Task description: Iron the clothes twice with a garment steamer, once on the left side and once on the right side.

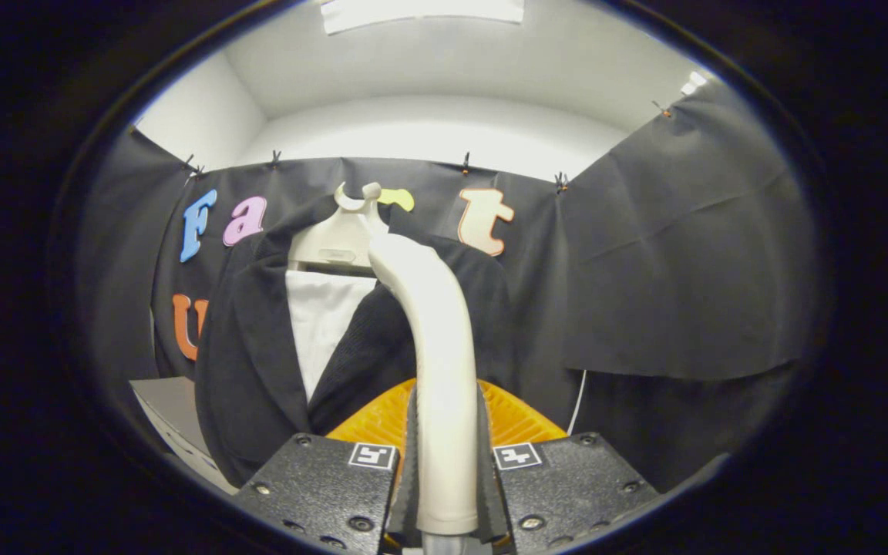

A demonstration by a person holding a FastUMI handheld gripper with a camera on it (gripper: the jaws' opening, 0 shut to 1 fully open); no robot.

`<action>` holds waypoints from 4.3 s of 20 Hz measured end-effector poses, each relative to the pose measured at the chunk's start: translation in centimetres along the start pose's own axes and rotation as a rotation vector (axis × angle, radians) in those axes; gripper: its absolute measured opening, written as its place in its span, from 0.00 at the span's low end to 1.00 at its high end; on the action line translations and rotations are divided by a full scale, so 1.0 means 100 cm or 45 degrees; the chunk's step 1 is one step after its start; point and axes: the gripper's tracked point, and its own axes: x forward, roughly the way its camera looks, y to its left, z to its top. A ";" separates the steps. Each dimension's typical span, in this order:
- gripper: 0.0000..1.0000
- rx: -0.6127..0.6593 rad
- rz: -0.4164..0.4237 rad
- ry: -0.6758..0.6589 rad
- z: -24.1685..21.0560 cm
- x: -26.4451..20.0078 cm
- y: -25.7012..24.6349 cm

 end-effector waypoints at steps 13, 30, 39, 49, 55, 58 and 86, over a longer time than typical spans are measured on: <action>0.33 0.000 0.101 0.044 -0.037 -0.017 0.002; 0.33 -0.095 -0.062 0.327 -0.164 -0.074 0.010; 0.33 -0.138 -0.091 0.486 -0.227 -0.110 0.020; 0.33 -0.182 -0.086 0.605 -0.277 -0.153 0.034; 0.33 -0.197 -0.098 0.736 -0.319 -0.168 0.038; 0.33 -0.196 -0.105 0.799 -0.340 -0.184 0.039; 0.33 -0.040 -0.224 0.718 -0.220 -0.369 0.067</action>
